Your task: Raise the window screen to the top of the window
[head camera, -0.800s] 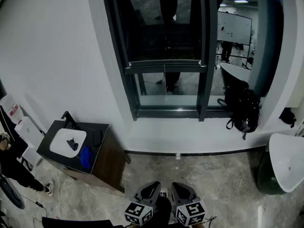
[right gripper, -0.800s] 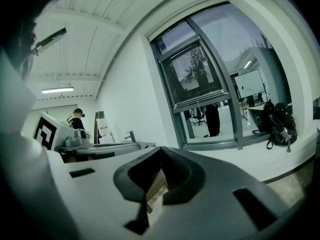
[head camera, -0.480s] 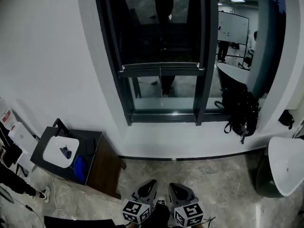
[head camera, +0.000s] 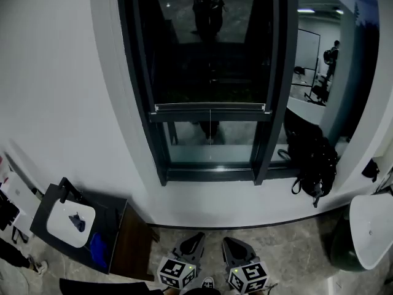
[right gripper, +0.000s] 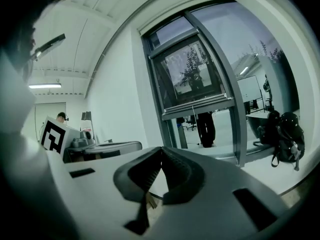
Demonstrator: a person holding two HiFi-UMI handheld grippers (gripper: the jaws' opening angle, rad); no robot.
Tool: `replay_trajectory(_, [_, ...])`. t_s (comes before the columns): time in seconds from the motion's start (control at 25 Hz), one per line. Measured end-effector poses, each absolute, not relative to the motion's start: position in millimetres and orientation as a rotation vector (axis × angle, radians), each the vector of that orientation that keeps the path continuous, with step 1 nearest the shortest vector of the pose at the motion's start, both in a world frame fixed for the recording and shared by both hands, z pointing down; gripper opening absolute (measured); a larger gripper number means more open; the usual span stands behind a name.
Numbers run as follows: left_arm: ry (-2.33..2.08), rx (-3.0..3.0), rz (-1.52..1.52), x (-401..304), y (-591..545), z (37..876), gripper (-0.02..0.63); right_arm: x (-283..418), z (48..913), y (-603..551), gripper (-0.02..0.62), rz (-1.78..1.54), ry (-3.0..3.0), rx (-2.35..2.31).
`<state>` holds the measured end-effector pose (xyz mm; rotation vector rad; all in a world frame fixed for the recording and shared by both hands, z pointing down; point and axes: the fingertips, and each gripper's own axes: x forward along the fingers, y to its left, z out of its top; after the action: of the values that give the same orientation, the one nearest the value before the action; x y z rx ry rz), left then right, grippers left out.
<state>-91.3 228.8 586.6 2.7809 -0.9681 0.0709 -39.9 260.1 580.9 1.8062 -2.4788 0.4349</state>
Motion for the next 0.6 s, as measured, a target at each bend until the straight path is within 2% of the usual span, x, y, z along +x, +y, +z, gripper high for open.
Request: replay_trajectory(0.6, [-1.001,2.660,0.076,-91,117,616,0.000,-14,597,155,0.009,0.506,-2.427,1.793])
